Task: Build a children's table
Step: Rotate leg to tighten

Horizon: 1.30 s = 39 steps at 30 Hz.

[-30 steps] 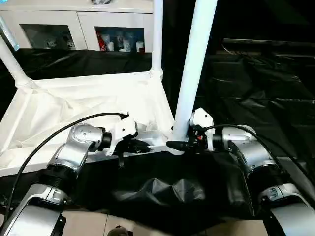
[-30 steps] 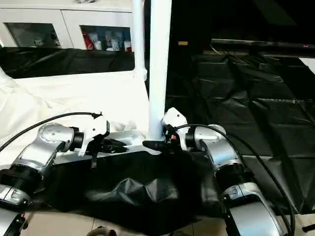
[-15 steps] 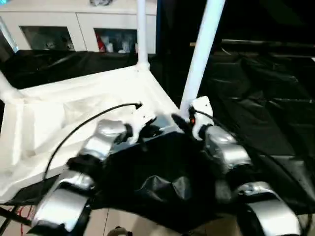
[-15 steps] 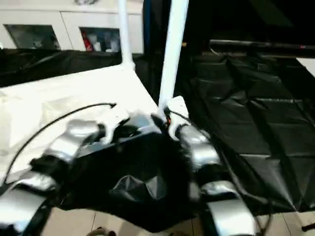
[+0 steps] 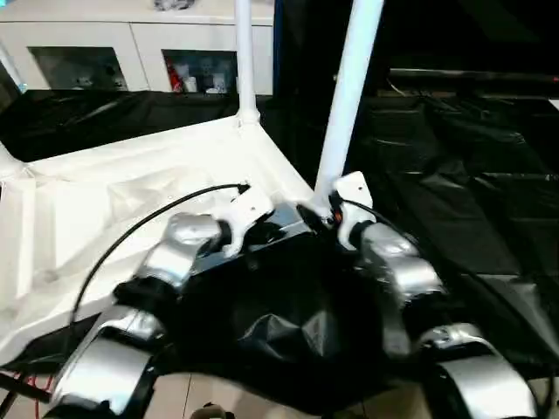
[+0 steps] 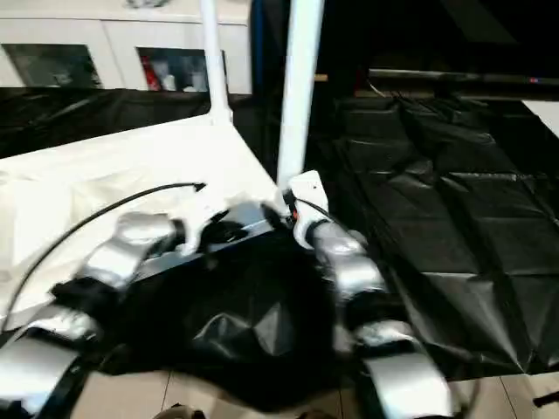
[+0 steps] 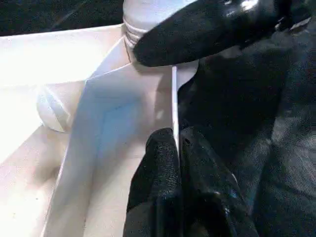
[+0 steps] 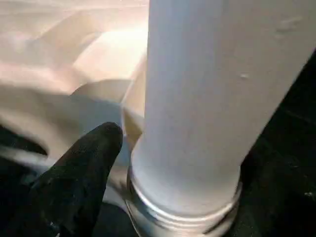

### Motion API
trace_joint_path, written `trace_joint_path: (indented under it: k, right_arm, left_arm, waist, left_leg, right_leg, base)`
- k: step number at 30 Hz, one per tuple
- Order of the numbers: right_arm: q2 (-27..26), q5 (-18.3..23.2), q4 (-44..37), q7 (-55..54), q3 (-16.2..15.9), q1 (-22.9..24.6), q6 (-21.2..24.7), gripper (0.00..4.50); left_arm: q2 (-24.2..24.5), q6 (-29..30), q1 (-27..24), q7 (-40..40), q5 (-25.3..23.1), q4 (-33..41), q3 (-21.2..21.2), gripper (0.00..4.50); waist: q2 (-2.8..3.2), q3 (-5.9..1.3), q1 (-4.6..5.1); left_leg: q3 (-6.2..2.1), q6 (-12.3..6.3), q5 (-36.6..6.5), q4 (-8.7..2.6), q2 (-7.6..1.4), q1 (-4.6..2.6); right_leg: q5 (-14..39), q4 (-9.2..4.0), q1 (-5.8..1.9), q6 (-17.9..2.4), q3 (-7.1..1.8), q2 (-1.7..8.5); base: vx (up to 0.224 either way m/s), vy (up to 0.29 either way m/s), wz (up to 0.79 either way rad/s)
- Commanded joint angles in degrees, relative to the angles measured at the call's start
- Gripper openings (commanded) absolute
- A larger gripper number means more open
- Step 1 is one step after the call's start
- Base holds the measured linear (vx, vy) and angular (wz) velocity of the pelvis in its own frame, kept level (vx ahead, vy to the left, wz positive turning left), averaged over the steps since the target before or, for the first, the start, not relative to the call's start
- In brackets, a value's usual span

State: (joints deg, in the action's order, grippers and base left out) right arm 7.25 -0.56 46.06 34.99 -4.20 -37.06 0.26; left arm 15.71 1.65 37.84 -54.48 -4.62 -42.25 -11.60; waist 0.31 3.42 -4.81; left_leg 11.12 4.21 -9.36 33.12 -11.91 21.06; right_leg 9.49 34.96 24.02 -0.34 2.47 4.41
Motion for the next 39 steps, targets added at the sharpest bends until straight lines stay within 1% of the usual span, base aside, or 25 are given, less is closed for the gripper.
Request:
trace_joint_path:
  k: [1, 4, 5, 6, 7, 11, 13, 14, 16, 18, 19, 20, 22, 24, 26, 27, 28, 29, 30, 32, 33, 35, 36, 38, 39]
  right_arm:
    - [-1.1, -0.5, -2.3, 8.1, -5.3, 0.6, -1.8, 3.82]
    - [1.2, 0.0, -3.7, 14.1, -6.5, 1.2, -2.5, 3.82]
    - [1.5, 0.1, -3.9, 14.9, -6.6, 1.3, -2.6, 3.82]
    - [2.2, 0.4, -4.4, 16.8, -6.8, 1.5, -2.7, 3.82]
    - [2.2, 0.4, -4.4, 16.8, -6.8, 1.5, -2.7, 3.82]
    - [6.0, 2.2, -6.7, 26.1, -7.8, 2.1, -2.0, 3.82]
    - [6.5, 2.4, -6.8, 27.3, -7.8, 2.1, -2.0, 3.82]
    - [6.9, 2.6, -6.9, 28.1, -7.8, 2.1, -2.0, 3.82]
    - [7.2, 2.8, -7.0, 29.2, -7.9, 2.1, -1.6, 3.82]
    - [7.6, 3.0, -7.4, 30.7, -8.0, 2.3, -1.4, 3.82]
    - [7.6, 3.1, -7.5, 30.8, -8.0, 2.3, -1.3, 3.67]
    - [7.5, 3.5, -7.7, 31.1, -7.8, 2.5, -1.1, 3.67]
    - [7.3, 3.8, -7.8, 31.2, -7.7, 2.6, -0.9, 3.39]
    - [7.0, 4.1, -7.9, 31.1, -7.7, 2.9, -0.6, 3.28]
    - [6.7, 4.0, -7.8, 30.6, -7.6, 3.1, -0.4, 3.20]
    - [6.3, 4.0, -7.4, 29.5, -7.3, 3.2, -0.2, 2.96]
    - [4.9, 3.9, -6.3, 26.0, -6.2, 2.9, 0.4, 2.88]
    - [4.5, 3.8, -5.9, 24.7, -5.9, 2.8, 0.6, 2.85]
    - [3.3, 3.5, -4.7, 20.9, -5.0, 2.3, 1.4, 2.81]
    - [1.1, 2.5, -2.1, 12.8, -3.6, 1.3, 1.3, 2.73]
    - [0.1, 2.3, -1.0, 9.3, -2.8, 0.9, 1.4, 2.73]
    - [-0.2, 2.2, -0.7, 8.4, -2.7, 0.8, 1.4, 2.72]
    - [-2.8, 2.2, 1.4, 1.0, -1.0, 0.1, 2.2, 2.71]
    - [-4.6, 2.1, 2.5, -3.7, 0.0, -0.4, 2.8, 2.71]
    - [-7.1, 2.3, 4.0, -9.9, 1.3, -1.3, 3.5, 2.71]
  left_arm:
    - [-1.1, -3.2, -0.7, -3.6, 2.5, 2.7, -1.1, 0.00]
    - [0.7, -4.0, -2.2, -7.7, 3.3, 4.3, -1.8, 0.00]
    - [0.9, -4.0, -2.3, -8.2, 3.4, 4.5, -1.8, 0.00]
    - [1.5, -4.3, -2.9, -9.7, 3.8, 5.1, -1.9, 0.00]
    - [1.5, -4.3, -2.9, -9.7, 3.8, 5.1, -1.9, 0.00]
    - [5.5, -4.3, -5.6, -17.5, 6.2, 9.3, -2.0, 0.00]
    - [6.3, -4.3, -6.0, -18.6, 6.4, 9.8, -2.0, 0.00]
    - [7.0, -4.3, -6.2, -19.5, 6.6, 10.1, -1.9, 0.00]
    - [7.5, -4.1, -6.5, -20.4, 6.7, 10.3, -1.9, 0.00]
    - [8.1, -4.0, -6.7, -21.4, 6.9, 10.6, -1.8, 0.00]
    - [8.1, -4.0, -6.7, -21.4, 7.0, 10.7, -1.8, 0.00]
    - [8.2, -3.8, -6.8, -21.6, 7.2, 10.9, -1.8, 0.00]
    - [8.3, -3.7, -6.9, -21.7, 7.3, 11.0, -1.8, 0.00]
    - [8.1, -3.3, -7.1, -21.5, 7.6, 11.2, -1.7, 0.00]
    - [7.9, -3.1, -7.1, -21.2, 7.7, 11.2, -1.7, 0.00]
    - [7.4, -2.9, -6.9, -20.3, 7.6, 10.9, -1.4, 0.00]
    - [6.4, -2.6, -6.2, -18.0, 7.1, 10.0, -1.0, 0.00]
    - [6.1, -2.5, -5.9, -17.3, 6.8, 9.7, -0.9, 0.00]
    - [5.5, -2.3, -5.3, -15.2, 5.9, 8.9, -0.8, 0.00]
    - [3.9, -1.2, -3.7, -9.8, 4.0, 6.8, -0.6, 0.00]
    - [3.0, -0.4, -2.9, -7.9, 3.8, 5.9, -0.2, 0.00]
    - [2.8, -0.1, -2.7, -7.4, 3.8, 5.7, -0.1, 0.00]
    - [0.4, 1.6, -0.6, -2.2, 3.1, 3.6, 0.7, 0.00]
    - [-1.0, 2.4, 0.7, 0.6, 2.7, 2.3, 0.9, 0.00]
    - [-3.2, 3.3, 2.7, 4.3, 2.3, 0.3, 1.2, 0.00]
  waist:
    - [-0.25, -4.12, -0.19]
    - [-0.16, -4.02, -0.23]
    - [-0.17, -4.03, -0.27]
    - [-0.33, -3.96, -0.37]
    - [-0.22, -4.02, -0.38]
    - [-0.42, -4.02, -0.51]
    - [-0.29, -4.00, -0.48]
    - [-0.40, -3.99, -0.46]
    - [-0.39, -3.95, -0.48]
    - [-0.39, -3.95, -0.50]
    - [-0.37, -3.97, -0.50]
    - [-0.37, -3.96, -0.50]
    - [-0.43, -3.99, -0.55]
    - [-0.27, -4.04, -0.53]
    - [-0.28, -4.00, -0.50]
    - [-0.30, -3.97, -0.51]
    - [-0.23, -3.96, -0.48]
    - [-0.21, -3.95, -0.42]
    - [-0.30, -3.91, -0.26]
    - [-0.17, -3.82, -0.08]
    - [-0.23, -3.89, 0.11]
    - [-0.28, -3.92, 0.19]
    - [-0.34, -3.86, 0.21]
    - [-0.33, -4.02, 0.15]
    - [-0.27, -4.04, 0.13]
  left_leg:
    - [-0.46, -1.69, -14.8, -3.50, -0.93, -0.34]
    - [-0.52, -1.45, -15.7, -3.63, -1.08, -0.59]
    - [-0.51, -1.47, -15.9, -3.62, -1.13, -0.56]
    - [-0.48, -1.61, -16.1, -3.66, -1.26, -0.57]
    - [-0.43, -1.63, -16.1, -3.62, -1.29, -0.63]
    - [-0.41, -1.86, -15.8, -3.65, -1.33, -0.52]
    - [-0.37, -2.03, -15.7, -3.62, -1.37, -0.58]
    - [-0.32, -2.02, -15.6, -3.60, -1.32, -0.54]
    - [-0.37, -1.68, -15.9, -3.65, -1.29, -0.60]
    - [-0.38, -1.67, -15.8, -3.66, -1.34, -0.61]
    - [-0.40, -1.63, -15.6, -3.67, -1.37, -0.61]
    - [-0.35, -1.63, -15.5, -3.64, -1.33, -0.65]
    - [-0.34, -1.69, -15.1, -3.61, -1.29, -0.60]
    - [-0.37, -1.63, -14.8, -3.62, -1.31, -0.59]
    - [-0.35, -1.49, -15.3, -3.65, -1.30, -0.66]
    - [-0.36, -1.39, -15.5, -3.66, -1.29, -0.64]
    - [-0.38, -1.19, -15.6, -3.69, -1.29, -0.68]
    - [-0.38, -1.08, -15.7, -3.69, -1.29, -0.71]
    - [-0.43, -0.63, -15.8, -3.72, -1.14, -0.70]
    - [-0.47, -0.20, -16.3, -3.81, -1.09, -0.78]
    - [-0.61, 0.46, -16.7, -3.85, -1.02, -0.94]
    - [-0.62, 0.74, -16.8, -3.80, -0.89, -0.95]
    - [-0.53, 0.65, -16.5, -3.79, -0.90, -1.03]
    - [-0.56, 0.63, -16.0, -3.73, -0.83, -0.96]
    - [-0.56, 0.65, -14.8, -3.75, -0.78, -0.83]
  right_leg:
    - [13.0, -4.21, -3.22, -11.8, -1.88, 3.14]
    - [14.9, -4.33, -3.07, -12.0, -1.81, 3.09]
    - [15.0, -4.29, -3.11, -12.0, -1.80, 3.04]
    - [15.0, -4.28, -2.97, -12.0, -1.85, 3.06]
    - [14.8, -4.23, -2.90, -12.1, -1.89, 3.07]
    - [13.8, -3.95, -2.95, -12.6, -1.84, 3.00]
    - [14.0, -3.99, -2.85, -12.8, -1.89, 3.09]
    - [14.2, -4.00, -2.83, -12.8, -1.91, 3.05]
    - [15.6, -4.07, -2.82, -12.5, -1.90, 3.09]
    - [15.6, -4.09, -2.80, -12.4, -1.92, 3.10]
    - [15.4, -4.05, -2.81, -12.5, -1.93, 3.14]
    - [15.2, -4.04, -2.77, -12.5, -1.93, 3.06]
    - [14.8, -4.01, -2.80, -12.5, -1.94, 3.09]
    - [14.3, -3.91, -2.82, -12.6, -1.93, 3.09]
    - [14.8, -4.04, -2.78, -12.7, -1.91, 3.04]
    - [15.1, -4.04, -2.80, -12.6, -1.91, 3.06]
    - [15.5, -4.08, -2.75, -12.4, -1.95, 3.08]
    - [15.5, -4.09, -2.70, -12.4, -1.97, 3.05]
    - [16.4, -4.21, -2.73, -12.1, -1.99, 3.10]
    - [17.7, -4.41, -2.58, -11.7, -2.02, 3.12]
    - [18.9, -4.52, -2.58, -11.3, -2.02, 3.22]
    - [19.7, -4.62, -2.62, -10.9, -2.03, 3.22]
    - [19.3, -4.69, -2.38, -10.8, -2.12, 3.15]
    - [18.9, -4.61, -2.57, -10.6, -2.09, 3.18]
    - [17.1, -4.47, -2.58, -10.7, -2.11, 3.09]
  base:
    - [0.000, 0.000, 0.00]
    - [0.000, 0.000, 0.00]
    - [0.000, 0.000, 0.00]
    - [0.000, 0.000, 0.00]
    - [0.000, 0.000, 0.00]
    - [0.000, 0.000, 0.00]
    - [0.000, 0.000, 0.00]
    - [0.000, 0.000, 0.00]
    - [0.000, 0.000, 0.00]
    - [0.000, 0.000, 0.00]
    - [0.000, 0.000, 0.00]
    - [0.000, 0.000, 0.00]
    - [0.000, 0.000, 0.00]
    - [0.000, 0.000, 0.00]
    - [0.000, 0.000, 0.00]
    - [0.000, 0.000, 0.00]
    - [0.000, 0.000, 0.00]
    - [0.000, 0.000, 0.00]
    - [0.000, 0.000, 0.00]
    - [0.000, 0.000, 0.00]
    - [0.000, 0.000, 0.00]
    - [0.000, 0.000, 0.00]
    - [0.000, 0.000, 0.00]
    - [0.000, 0.000, 0.00]
    - [0.000, 0.000, 0.00]
